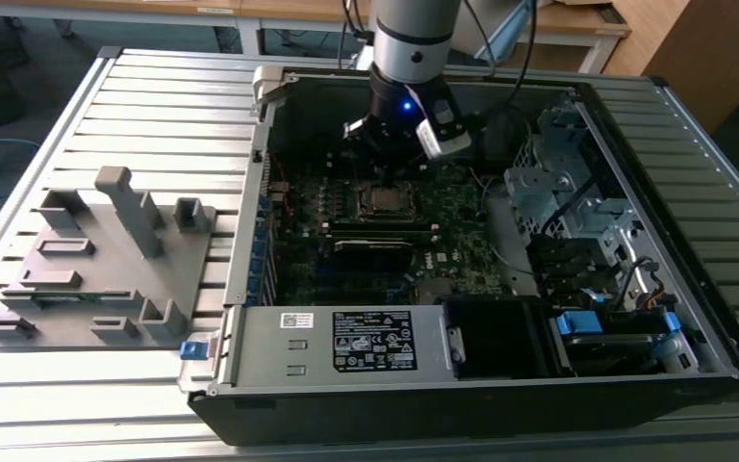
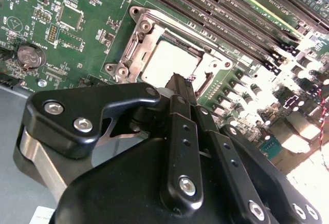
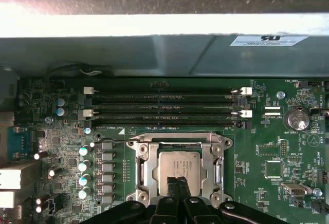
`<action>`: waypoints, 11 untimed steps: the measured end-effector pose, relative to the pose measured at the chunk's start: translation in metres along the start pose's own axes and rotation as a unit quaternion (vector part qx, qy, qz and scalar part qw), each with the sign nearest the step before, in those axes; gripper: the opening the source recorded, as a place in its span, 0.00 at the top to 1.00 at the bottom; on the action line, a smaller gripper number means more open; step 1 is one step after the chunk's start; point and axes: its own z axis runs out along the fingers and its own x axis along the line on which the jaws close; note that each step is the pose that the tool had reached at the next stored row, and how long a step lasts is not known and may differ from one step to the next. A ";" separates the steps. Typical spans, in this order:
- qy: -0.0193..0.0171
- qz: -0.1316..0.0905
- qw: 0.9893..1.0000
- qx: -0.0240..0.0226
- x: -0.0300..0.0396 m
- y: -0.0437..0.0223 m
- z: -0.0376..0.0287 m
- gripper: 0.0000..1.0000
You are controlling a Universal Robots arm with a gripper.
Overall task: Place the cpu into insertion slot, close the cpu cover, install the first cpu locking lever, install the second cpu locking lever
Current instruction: 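Install the first cpu locking lever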
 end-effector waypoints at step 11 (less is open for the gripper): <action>0.000 0.000 1.000 0.000 0.0001 0.0001 -0.0055 0.90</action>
